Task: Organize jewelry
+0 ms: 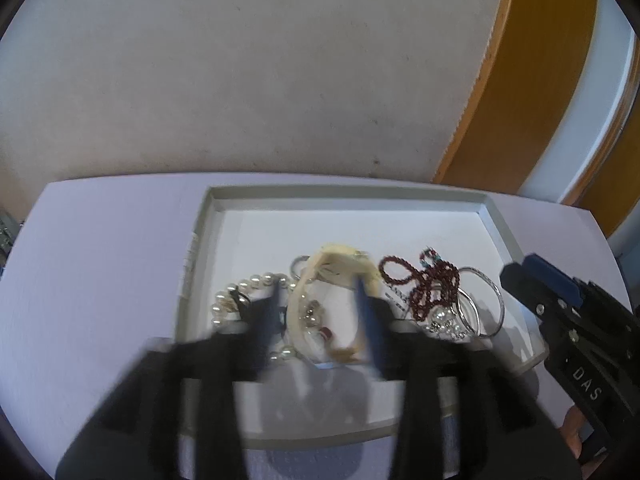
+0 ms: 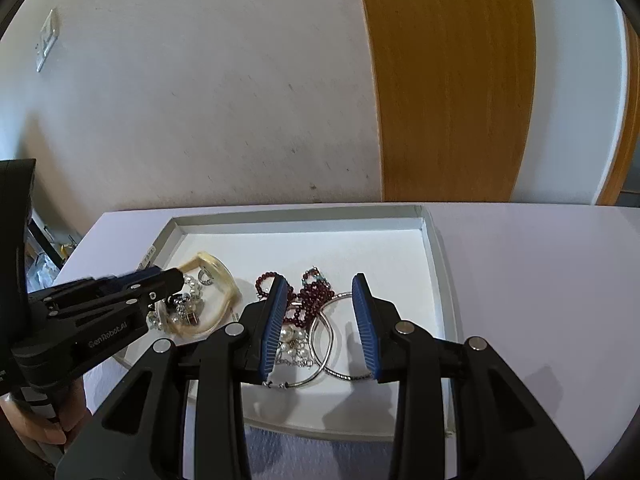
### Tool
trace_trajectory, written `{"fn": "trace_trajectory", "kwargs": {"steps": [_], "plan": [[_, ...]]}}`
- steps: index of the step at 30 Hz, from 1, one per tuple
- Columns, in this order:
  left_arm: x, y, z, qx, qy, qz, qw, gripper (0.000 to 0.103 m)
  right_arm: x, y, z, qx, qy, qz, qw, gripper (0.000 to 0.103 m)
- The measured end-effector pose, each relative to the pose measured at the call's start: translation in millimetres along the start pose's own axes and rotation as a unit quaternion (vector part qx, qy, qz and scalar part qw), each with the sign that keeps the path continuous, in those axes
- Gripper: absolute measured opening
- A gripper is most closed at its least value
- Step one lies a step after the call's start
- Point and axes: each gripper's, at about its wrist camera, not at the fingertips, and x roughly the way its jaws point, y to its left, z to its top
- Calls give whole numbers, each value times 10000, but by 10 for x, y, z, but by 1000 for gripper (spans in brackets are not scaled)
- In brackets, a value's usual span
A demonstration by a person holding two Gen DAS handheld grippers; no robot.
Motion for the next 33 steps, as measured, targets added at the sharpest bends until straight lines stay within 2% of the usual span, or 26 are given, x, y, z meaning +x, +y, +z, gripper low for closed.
{"fn": "trace_trajectory", "kwargs": {"steps": [3, 6, 7, 9, 11, 20, 24, 29, 33], "plan": [[-116, 30, -12, 12, -120, 39, 9999, 66, -78, 3, -28, 10, -19, -12, 10000, 45], [-283, 107, -82, -41, -205, 20, 9998, 84, -156, 17, -68, 10, -16, -3, 10000, 65], [-348, 140, -119, -56, -221, -12, 9997, 90, -199, 34, -88, -6, -7, 8, 10000, 69], [-475, 218, -201, -118, -215, -50, 9997, 97, -256, 69, -125, -53, 28, 25, 10000, 77], [-570, 293, -280, -207, -177, -131, 9995, 98, -303, 113, -159, -84, 80, 25, 9999, 90], [-720, 378, -631, -106, -72, -125, 9998, 100, -464, 194, -332, 19, 341, -33, 9994, 102], [-674, 402, -735, -87, -88, -442, 9989, 100, -486, 144, -461, 81, 328, 86, 9994, 102], [-590, 367, -751, 22, 15, -562, 9984, 100, -385, 92, -585, 199, 539, 379, 9976, 102], [-583, 437, -746, -140, 17, -818, 9965, 100, -366, 118, -602, 137, 548, 445, 9974, 102]]}}
